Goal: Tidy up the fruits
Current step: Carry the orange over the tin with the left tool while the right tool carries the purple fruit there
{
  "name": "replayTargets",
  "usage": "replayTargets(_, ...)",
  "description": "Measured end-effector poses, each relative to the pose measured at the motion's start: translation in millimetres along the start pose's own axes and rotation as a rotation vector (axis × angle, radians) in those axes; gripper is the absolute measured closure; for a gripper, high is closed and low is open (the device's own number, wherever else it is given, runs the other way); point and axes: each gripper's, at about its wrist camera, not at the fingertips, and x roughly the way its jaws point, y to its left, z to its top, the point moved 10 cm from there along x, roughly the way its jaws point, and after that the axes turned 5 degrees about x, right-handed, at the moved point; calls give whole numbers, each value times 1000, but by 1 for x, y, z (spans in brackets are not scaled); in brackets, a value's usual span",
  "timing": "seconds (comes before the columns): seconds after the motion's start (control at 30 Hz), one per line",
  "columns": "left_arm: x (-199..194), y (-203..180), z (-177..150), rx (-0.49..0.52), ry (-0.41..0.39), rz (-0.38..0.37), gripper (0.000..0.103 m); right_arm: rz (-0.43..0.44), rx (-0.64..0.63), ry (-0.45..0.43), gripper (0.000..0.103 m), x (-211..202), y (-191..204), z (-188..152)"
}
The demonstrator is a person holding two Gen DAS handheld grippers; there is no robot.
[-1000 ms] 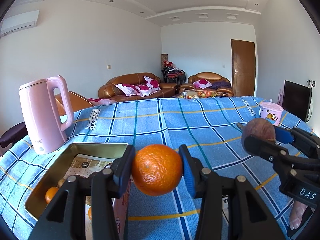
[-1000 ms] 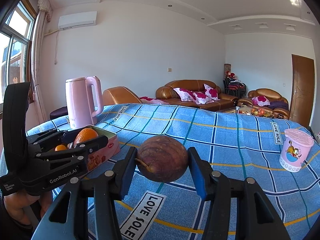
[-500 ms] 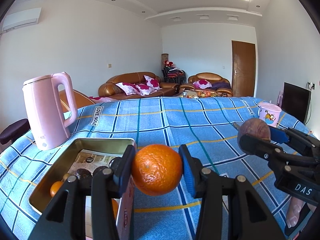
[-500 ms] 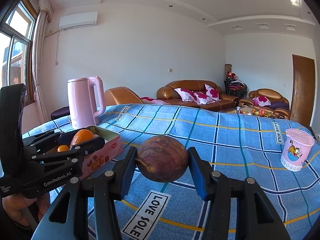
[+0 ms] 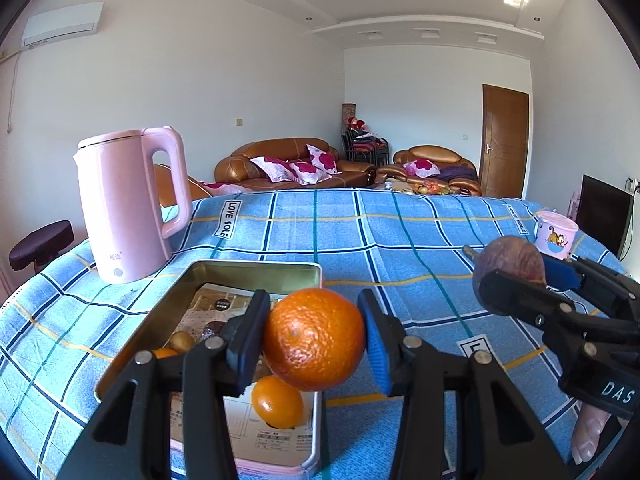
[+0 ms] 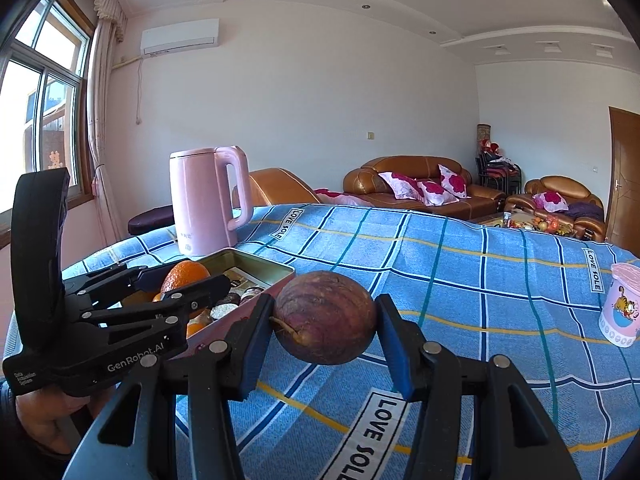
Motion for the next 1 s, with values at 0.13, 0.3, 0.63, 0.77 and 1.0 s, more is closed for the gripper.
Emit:
replayTargets(0.13, -4, 11, -3, -6, 3, 15, 56, 28, 1, -2, 50, 2, 13, 5)
replayTargets(0.3, -8, 24, -7, -5, 11, 33, 56, 62, -13, -2, 50, 6, 31, 10)
replayTargets(0.63, -12, 54, -18, -25, 33, 71, 56, 123, -45, 6, 50, 19, 69, 17)
replayTargets(0.77, -11, 67, -23, -38, 48, 84, 56, 143, -54, 12, 50, 27, 82, 18)
replayTargets(1.0, -10, 81, -30, -48, 75, 97, 56, 174, -79, 25, 50, 38, 106, 19)
